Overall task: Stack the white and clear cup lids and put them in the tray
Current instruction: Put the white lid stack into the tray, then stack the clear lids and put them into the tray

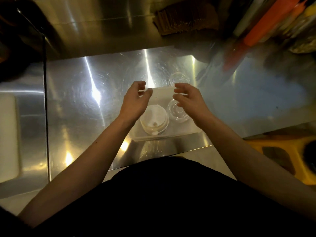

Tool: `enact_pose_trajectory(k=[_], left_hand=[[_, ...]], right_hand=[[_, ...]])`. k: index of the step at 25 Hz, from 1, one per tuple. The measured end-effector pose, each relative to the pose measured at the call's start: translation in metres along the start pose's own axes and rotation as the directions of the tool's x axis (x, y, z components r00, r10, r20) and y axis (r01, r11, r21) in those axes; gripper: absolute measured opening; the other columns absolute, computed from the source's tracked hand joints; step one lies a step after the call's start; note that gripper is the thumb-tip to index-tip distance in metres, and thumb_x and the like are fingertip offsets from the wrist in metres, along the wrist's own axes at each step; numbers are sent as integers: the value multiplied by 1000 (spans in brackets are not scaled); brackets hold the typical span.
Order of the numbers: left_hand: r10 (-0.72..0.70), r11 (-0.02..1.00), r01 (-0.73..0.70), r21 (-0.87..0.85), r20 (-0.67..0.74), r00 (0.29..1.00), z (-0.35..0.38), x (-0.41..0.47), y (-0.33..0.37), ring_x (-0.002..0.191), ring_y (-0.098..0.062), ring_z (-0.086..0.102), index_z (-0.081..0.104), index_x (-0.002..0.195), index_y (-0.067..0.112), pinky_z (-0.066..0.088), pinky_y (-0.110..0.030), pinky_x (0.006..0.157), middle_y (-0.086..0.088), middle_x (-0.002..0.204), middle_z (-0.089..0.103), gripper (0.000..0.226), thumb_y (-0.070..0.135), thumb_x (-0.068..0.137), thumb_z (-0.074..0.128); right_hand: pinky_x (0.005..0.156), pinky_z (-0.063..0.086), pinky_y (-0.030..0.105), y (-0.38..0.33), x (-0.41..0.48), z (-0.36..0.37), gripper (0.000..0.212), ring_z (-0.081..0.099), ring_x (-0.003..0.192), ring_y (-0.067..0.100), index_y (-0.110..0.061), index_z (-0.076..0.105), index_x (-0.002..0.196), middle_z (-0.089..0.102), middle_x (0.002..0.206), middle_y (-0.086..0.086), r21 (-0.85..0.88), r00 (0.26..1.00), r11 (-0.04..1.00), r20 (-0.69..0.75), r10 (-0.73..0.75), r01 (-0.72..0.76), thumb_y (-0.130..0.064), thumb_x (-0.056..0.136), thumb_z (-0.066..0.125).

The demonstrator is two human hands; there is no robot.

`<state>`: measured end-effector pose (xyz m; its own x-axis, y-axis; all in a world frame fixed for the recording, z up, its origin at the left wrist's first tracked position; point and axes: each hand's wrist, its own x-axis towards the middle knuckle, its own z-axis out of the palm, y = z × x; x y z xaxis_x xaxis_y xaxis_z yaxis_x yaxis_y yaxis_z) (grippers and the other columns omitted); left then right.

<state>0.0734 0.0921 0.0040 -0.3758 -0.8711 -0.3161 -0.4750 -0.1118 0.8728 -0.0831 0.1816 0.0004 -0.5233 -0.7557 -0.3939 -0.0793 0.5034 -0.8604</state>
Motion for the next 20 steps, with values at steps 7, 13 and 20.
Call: enact_pose_trajectory(k=[7, 13, 20], left_hand=[[20, 1000, -18, -14, 132, 991, 18, 64, 30, 110, -16, 57, 50, 135, 16, 46, -26, 84, -4, 132, 58, 44, 32, 95, 56], [-158, 987, 162, -1, 216, 964, 51, 116, 31, 115, -25, 61, 53, 131, 13, 51, -38, 98, -13, 132, 58, 47, 29, 88, 63], [-326, 943, 333, 22, 269, 906, 78, 149, 26, 80, -18, 59, 48, 136, 8, 52, -24, 62, -7, 97, 58, 51, 20, 89, 65]], right_hand=[[94, 55, 37, -12, 46, -20, 43, 62, 110, 19, -18, 56, 133, 61, 127, 5, -43, 991, 999, -133, -13, 7, -19, 90, 61], [96, 56, 45, 4, 94, -47, 44, 61, 110, 21, -15, 57, 130, 60, 122, 5, -96, 989, 993, -134, 54, -67, -21, 87, 63], [62, 49, 21, 26, 132, -57, 47, 61, 90, 17, -11, 56, 132, 60, 116, 8, -104, 984, 980, -87, 158, -167, -18, 87, 65]])
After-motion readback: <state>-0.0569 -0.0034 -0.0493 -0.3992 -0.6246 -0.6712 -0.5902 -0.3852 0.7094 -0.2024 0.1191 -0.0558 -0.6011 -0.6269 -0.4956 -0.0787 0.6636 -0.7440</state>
